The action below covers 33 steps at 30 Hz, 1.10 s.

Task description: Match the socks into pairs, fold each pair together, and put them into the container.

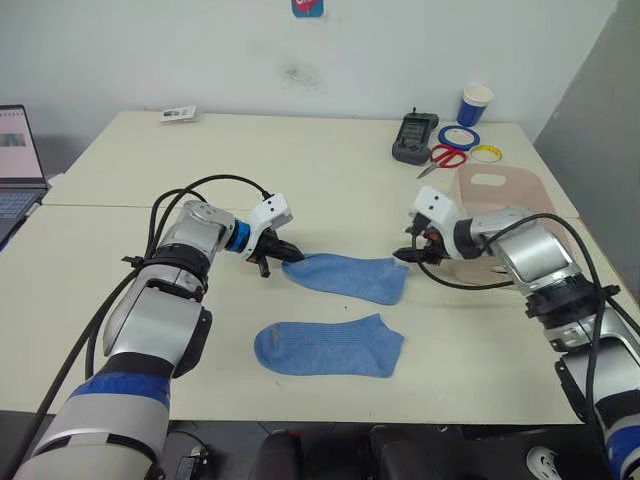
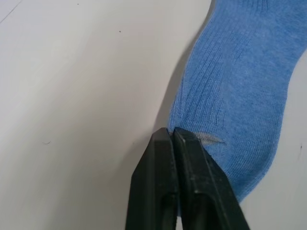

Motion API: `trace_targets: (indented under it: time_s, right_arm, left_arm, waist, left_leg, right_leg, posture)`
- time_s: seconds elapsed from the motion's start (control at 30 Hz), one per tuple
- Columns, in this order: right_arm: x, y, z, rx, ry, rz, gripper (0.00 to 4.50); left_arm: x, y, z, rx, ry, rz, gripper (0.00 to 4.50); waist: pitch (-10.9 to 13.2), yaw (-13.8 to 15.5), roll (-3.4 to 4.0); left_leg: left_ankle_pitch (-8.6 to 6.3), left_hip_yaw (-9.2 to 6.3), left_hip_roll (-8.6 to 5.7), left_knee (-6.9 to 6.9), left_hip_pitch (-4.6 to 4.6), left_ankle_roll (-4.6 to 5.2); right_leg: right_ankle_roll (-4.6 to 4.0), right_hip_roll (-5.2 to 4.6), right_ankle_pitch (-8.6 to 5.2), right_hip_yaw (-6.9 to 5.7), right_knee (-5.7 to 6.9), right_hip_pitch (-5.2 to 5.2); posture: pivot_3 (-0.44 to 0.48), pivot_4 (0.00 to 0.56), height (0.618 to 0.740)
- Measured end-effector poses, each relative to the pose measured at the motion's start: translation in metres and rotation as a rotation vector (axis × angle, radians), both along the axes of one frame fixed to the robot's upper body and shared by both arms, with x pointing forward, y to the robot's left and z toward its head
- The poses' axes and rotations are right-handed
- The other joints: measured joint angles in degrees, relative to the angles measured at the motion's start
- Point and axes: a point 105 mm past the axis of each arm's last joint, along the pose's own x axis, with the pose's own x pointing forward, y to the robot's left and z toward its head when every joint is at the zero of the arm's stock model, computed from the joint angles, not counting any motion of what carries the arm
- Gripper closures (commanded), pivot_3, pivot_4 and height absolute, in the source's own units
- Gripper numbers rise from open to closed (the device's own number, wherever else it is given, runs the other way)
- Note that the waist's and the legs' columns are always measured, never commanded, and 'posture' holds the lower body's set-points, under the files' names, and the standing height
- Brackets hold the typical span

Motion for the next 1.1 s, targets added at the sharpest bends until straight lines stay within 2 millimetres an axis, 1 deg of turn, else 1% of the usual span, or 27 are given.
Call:
trace_targets:
  time_s: [0.03,0.1,0.2,0.27,0.33,0.37,0.43,0.47,0.57,0.63,0.7,0.8,0.9,0.93,1.0,1.07,1.1]
  right_arm:
    - [-0.002,-0.002,0.003,-0.004,-0.025,0.001,0.0]
    - [-0.008,-0.002,0.011,0.001,-0.088,0.006,0.0]
    - [-0.022,0.004,0.024,0.033,-0.158,0.031,0.0]
    - [-0.037,0.013,0.031,0.068,-0.192,0.052,0.0]
    - [-0.048,0.023,0.034,0.12,-0.203,0.069,0.0]
    - [-0.053,0.029,0.034,0.141,-0.212,0.071,0.0]
    - [-0.065,0.044,0.029,0.191,-0.227,0.075,0.0]
    - [-0.068,0.049,0.025,0.211,-0.232,0.061,0.0]
    - [-0.072,0.052,0.011,0.244,-0.231,-0.02,0.0]
    - [-0.077,0.055,-0.002,0.264,-0.201,-0.057,0.0]
    - [-0.081,0.059,-0.011,0.275,-0.17,-0.071,0.0]
    - [-0.085,0.052,-0.021,0.268,-0.148,-0.114,0.0]
    - [-0.082,0.044,-0.027,0.259,-0.138,-0.169,0.0]
    - [-0.081,0.04,-0.028,0.266,-0.134,-0.196,0.0]
    - [-0.077,0.033,-0.03,0.293,-0.122,-0.262,0.0]
    - [-0.077,0.031,-0.035,0.3,-0.103,-0.291,0.0]
    - [-0.077,0.03,-0.036,0.299,-0.099,-0.298,0.0]
  left_arm:
    - [0.0,0.001,0.003,-0.011,-0.007,0.003,3.0]
    - [0.002,0.004,0.012,-0.046,-0.027,0.014,2.36]
    - [0.003,0.015,0.024,-0.075,-0.061,0.045,1.37]
    - [0.003,0.027,0.025,-0.103,-0.06,0.099,0.76]
    - [0.001,0.033,0.02,-0.152,-0.034,0.157,0.12]
    - [0.0,0.034,0.018,-0.177,-0.018,0.182,0.05]
    - [-0.006,0.035,0.008,-0.219,0.036,0.22,0.05]
    - [-0.012,0.036,0.002,-0.233,0.067,0.231,0.05]
    - [-0.028,0.037,-0.019,-0.247,0.141,0.285,0.05]
    - [-0.03,0.035,-0.022,-0.272,0.12,0.337,0.05]
    - [-0.029,0.033,-0.023,-0.283,0.093,0.377,0.05]
    - [-0.031,0.027,-0.027,-0.298,0.059,0.406,0.05]
    - [-0.03,0.026,-0.028,-0.304,0.063,0.432,0.69]
    - [-0.029,0.026,-0.029,-0.314,0.068,0.442,0.96]
    - [-0.029,0.02,-0.03,-0.353,0.093,0.456,1.64]
    - [-0.028,0.018,-0.031,-0.371,0.119,0.468,2.1]
    - [-0.028,0.018,-0.031,-0.374,0.125,0.475,2.46]
  waist:
    - [0.0,0.0,0.0]
    - [0.0,-0.1,0.0]
    - [0.0,-0.3,0.0]
    - [0.0,-0.3,0.02]
    - [0.0,-0.3,0.02]
    - [0.0,-0.3,0.02]
    - [0.0,-0.2,0.01]
    - [0.0,-0.2,0.02]
    - [0.0,-0.2,0.01]
    - [0.0,0.0,-0.02]
    - [-0.1,0.0,-0.02]
    - [-0.1,0.1,-0.04]
    - [-0.1,0.1,-0.03]
    - [-0.1,0.1,-0.04]
    - [-0.1,0.1,-0.04]
    - [-0.1,0.0,-0.04]
    - [-0.1,0.0,-0.04]
  left_leg:
    - [0.04,0.0,0.01,0.0,0.0,-0.06]
    - [0.04,0.0,0.02,-0.01,0.0,-0.08]
    - [0.06,-0.03,0.08,-0.05,0.04,-0.11]
    - [0.07,-0.09,0.12,-0.05,0.07,-0.12]
    - [0.07,-0.12,0.13,-0.03,0.07,-0.12]
    - [0.08,-0.14,0.14,0.0,0.08,-0.13]
    - [0.15,-0.2,0.19,0.04,0.08,-0.25]
    - [0.22,-0.2,0.19,0.01,0.08,-0.39]
    - [0.3,-0.27,0.18,0.02,0.12,-0.52]
    - [0.31,-0.28,0.1,0.08,0.11,-0.53]
    - [0.29,-0.26,0.03,0.09,0.12,-0.5]
    - [0.26,-0.22,-0.02,0.09,0.18,-0.44]
    - [0.2,-0.21,-0.04,0.01,0.44,-0.33]
    - [0.19,-0.21,-0.05,-0.04,0.56,-0.33]
    - [0.19,-0.22,-0.04,-0.05,0.6,-0.32]
    - [0.19,-0.21,-0.04,-0.06,0.6,-0.32]
    - [0.19,-0.21,-0.05,-0.06,0.61,-0.32]
  right_leg:
    - [0.0,0.0,0.0,0.0,0.0,0.0]
    - [0.0,-0.01,0.0,0.01,0.0,-0.01]
    - [0.0,0.02,0.0,0.01,0.03,0.0]
    - [0.0,0.03,0.0,-0.02,0.07,0.02]
    - [0.0,0.02,0.0,-0.06,0.11,0.03]
    - [0.0,0.0,0.0,-0.07,0.14,0.04]
    - [0.0,-0.05,0.0,-0.07,0.21,0.04]
    - [0.0,-0.13,0.0,-0.06,0.21,0.04]
    - [0.01,-0.37,0.0,-0.07,0.31,0.05]
    - [0.02,-0.46,0.0,-0.09,0.34,0.08]
    - [0.04,-0.5,0.0,-0.05,0.34,0.11]
    - [0.05,-0.54,0.0,-0.15,0.25,0.28]
    - [0.09,-0.51,-0.03,-0.15,0.21,0.52]
    - [0.29,-0.5,-0.14,-0.15,0.14,0.64]
    - [0.31,-0.48,-0.15,-0.16,0.09,0.72]
    - [0.31,-0.47,-0.15,-0.14,0.08,0.72]
    - [0.31,-0.47,-0.15,-0.13,0.08,0.72]
  posture:
    - [0.0,0.15,0.732]
    - [0.0,0.15,0.732]
    - [0.0,0.15,0.732]
    - [0.0,0.15,0.732]
    - [0.0,0.15,0.732]
    - [0.0,0.15,0.732]
    - [0.0,0.15,0.732]
    - [0.0,0.15,0.732]
    - [0.0,0.15,0.732]
    - [0.0,0.15,0.732]
    - [0.0,0.15,0.732]
    - [0.0,0.15,0.732]
    - [0.0,0.15,0.732]
    - [0.0,0.15,0.732]
    - [0.0,0.15,0.732]
    - [0.0,0.15,0.732]
    - [0.0,0.15,0.732]
